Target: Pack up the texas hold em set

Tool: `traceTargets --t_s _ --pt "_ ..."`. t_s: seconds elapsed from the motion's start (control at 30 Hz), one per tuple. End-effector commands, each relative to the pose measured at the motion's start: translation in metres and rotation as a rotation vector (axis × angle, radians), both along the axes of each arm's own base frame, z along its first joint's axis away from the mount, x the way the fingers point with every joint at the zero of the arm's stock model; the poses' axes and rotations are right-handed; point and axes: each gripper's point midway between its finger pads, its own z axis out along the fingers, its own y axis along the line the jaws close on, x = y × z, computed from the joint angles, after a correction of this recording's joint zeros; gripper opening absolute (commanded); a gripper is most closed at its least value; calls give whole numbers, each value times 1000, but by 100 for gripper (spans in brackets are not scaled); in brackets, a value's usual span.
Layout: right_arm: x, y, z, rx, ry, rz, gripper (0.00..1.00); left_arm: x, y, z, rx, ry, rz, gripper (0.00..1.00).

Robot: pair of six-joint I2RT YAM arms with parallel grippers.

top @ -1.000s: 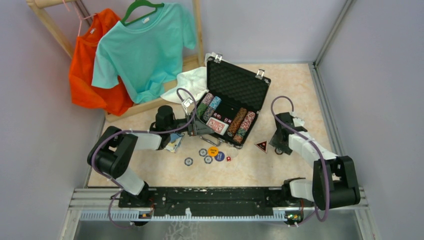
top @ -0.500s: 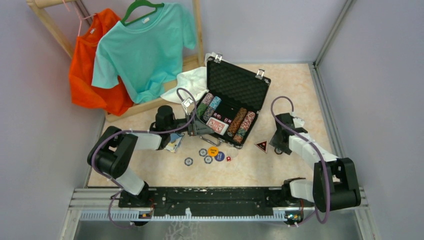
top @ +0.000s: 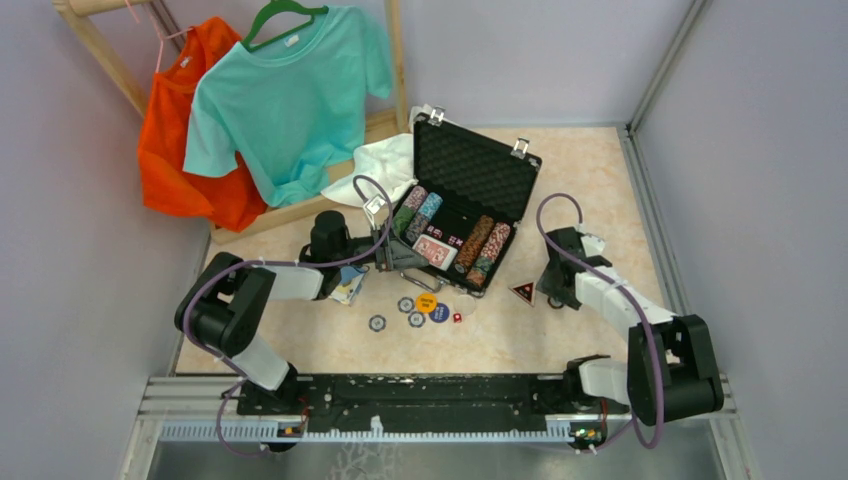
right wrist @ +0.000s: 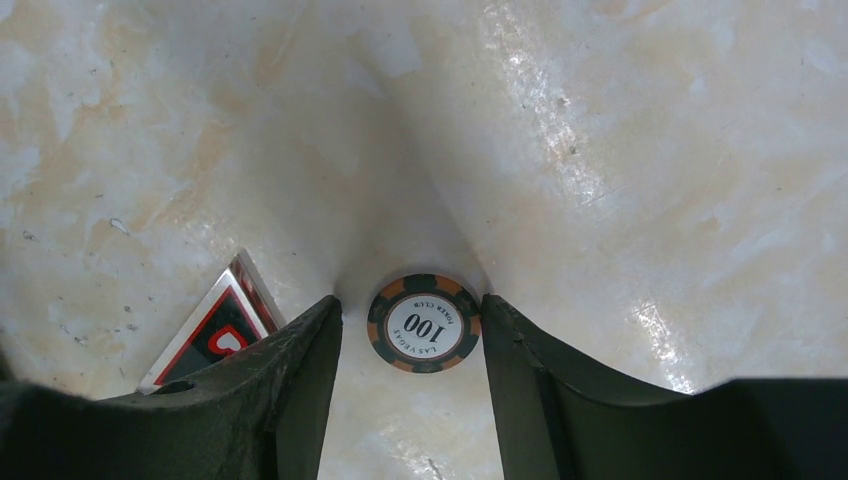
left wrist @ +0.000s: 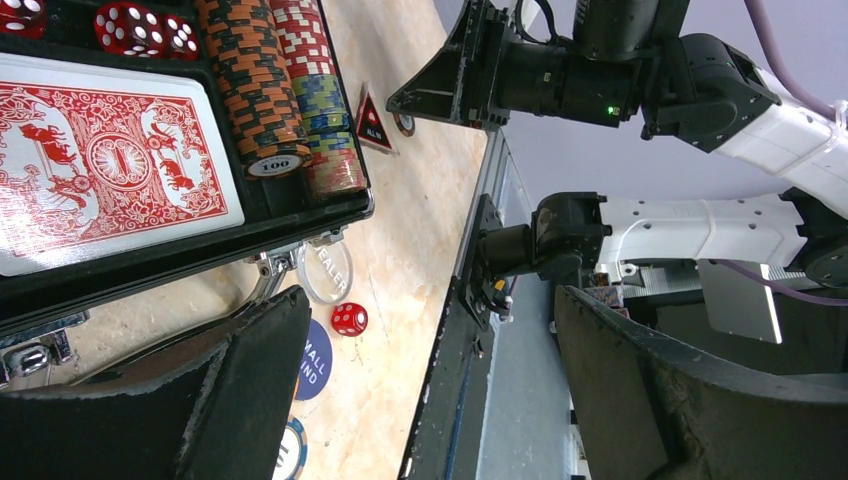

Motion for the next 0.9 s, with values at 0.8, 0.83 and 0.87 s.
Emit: traceTargets --t_s 0.8,0.83,0.87 --pt "-29 16 -10 37 84 25 36 -5 1 5 -38 -13 -26 97" --pt "-28 16 -9 37 81 25 36 -5 1 5 -38 -14 -26 97" --pt "-27 16 -5 39 71 26 35 -5 1 5 -38 -14 -27 97"
